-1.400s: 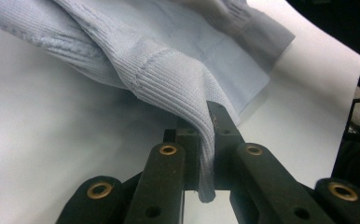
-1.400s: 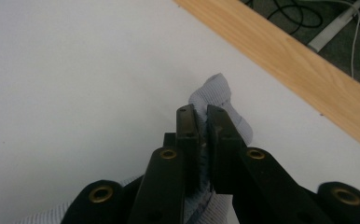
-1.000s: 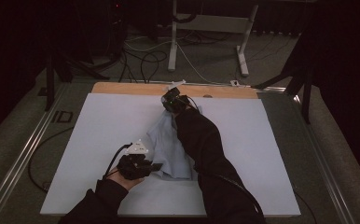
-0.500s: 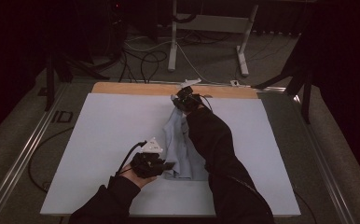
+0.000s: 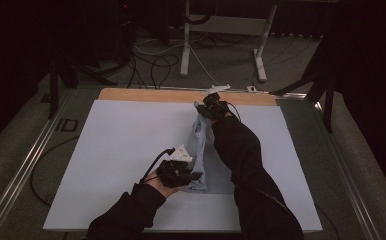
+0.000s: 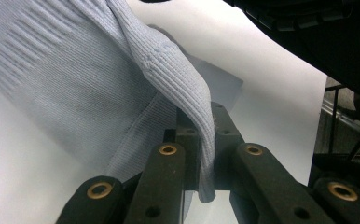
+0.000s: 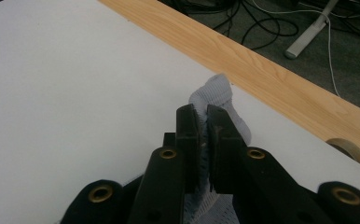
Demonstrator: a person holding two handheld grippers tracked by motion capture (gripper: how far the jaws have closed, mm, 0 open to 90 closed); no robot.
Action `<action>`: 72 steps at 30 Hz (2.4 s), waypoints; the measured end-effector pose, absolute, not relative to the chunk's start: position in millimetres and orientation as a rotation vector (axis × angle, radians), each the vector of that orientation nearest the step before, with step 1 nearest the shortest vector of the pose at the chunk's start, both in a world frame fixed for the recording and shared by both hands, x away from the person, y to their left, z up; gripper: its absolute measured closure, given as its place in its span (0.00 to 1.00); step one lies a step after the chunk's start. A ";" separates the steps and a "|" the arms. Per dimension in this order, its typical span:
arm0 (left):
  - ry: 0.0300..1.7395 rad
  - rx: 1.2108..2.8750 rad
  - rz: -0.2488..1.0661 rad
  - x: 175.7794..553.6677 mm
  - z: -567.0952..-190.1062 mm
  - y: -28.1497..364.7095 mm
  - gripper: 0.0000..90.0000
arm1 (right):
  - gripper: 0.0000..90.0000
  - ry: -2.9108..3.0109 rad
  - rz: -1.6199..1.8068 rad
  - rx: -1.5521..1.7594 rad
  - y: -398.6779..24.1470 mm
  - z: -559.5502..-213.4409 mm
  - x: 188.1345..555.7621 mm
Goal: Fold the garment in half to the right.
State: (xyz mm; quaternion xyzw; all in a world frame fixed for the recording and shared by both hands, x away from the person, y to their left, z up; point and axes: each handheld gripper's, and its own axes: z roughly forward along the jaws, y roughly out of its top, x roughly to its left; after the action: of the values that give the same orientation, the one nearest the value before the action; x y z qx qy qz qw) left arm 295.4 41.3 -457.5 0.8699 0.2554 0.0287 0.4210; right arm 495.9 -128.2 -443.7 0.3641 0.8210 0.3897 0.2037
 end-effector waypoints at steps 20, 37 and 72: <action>0.621 2.237 0.053 304.7 -477.5 -9.3 0.96 | 0.94 2.295 1.095 1.062 -162.4 -466.6 499.8; 0.652 2.253 0.048 313.1 -495.6 -26.4 0.96 | 0.93 2.315 1.097 1.095 -172.8 -492.4 507.0; 0.702 2.269 0.053 314.9 -509.0 -47.4 0.96 | 0.96 2.385 0.986 0.973 -179.0 -483.4 497.5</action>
State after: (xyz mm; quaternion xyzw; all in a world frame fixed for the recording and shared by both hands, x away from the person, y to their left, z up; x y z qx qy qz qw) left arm 314.9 -47.4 -509.0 0.8858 0.2741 0.0209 0.3738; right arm 497.5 -179.0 -483.4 0.3464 0.8488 0.3509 0.1906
